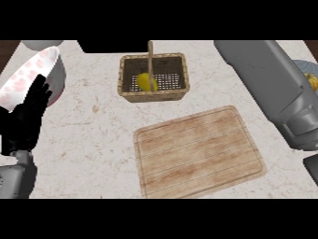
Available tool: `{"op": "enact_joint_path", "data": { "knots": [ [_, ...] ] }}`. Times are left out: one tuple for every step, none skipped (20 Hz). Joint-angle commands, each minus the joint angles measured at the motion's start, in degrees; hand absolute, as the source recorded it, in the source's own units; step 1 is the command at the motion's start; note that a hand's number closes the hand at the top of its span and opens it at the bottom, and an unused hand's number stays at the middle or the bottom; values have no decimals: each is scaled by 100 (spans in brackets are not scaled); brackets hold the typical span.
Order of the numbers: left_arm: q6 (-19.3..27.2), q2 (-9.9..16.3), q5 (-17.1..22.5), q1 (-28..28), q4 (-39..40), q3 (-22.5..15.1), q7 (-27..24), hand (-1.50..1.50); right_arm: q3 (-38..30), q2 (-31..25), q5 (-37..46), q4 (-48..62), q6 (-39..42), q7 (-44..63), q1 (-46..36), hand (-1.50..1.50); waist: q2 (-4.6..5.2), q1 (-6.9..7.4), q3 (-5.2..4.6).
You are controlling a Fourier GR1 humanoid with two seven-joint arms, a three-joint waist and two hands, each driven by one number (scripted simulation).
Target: Pick the lemon from the cutting board and place it in the basket
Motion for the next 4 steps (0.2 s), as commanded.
{"op": "enact_joint_path", "data": {
  "knots": [
    [28, 71, 23, 104, -111, 123, 31, 0, -168, -548, -193, -946, 470, -58, 687, -150, -15, -33, -1],
    [-160, 64, 122, 327, -292, 50, 69, 0, -186, -359, -209, -1228, 292, 57, 854, -150, -13, 7, -2],
    [25, 80, 27, -28, -291, 60, 332, 0, -280, -685, -320, -1496, 505, -88, 1022, -150, -22, -58, 1],
    [13, 1, -60, 105, -31, 12, -44, 0, -231, -730, -246, -1820, 545, 80, 1148, -150, -5, -33, -3]
  ]
}}
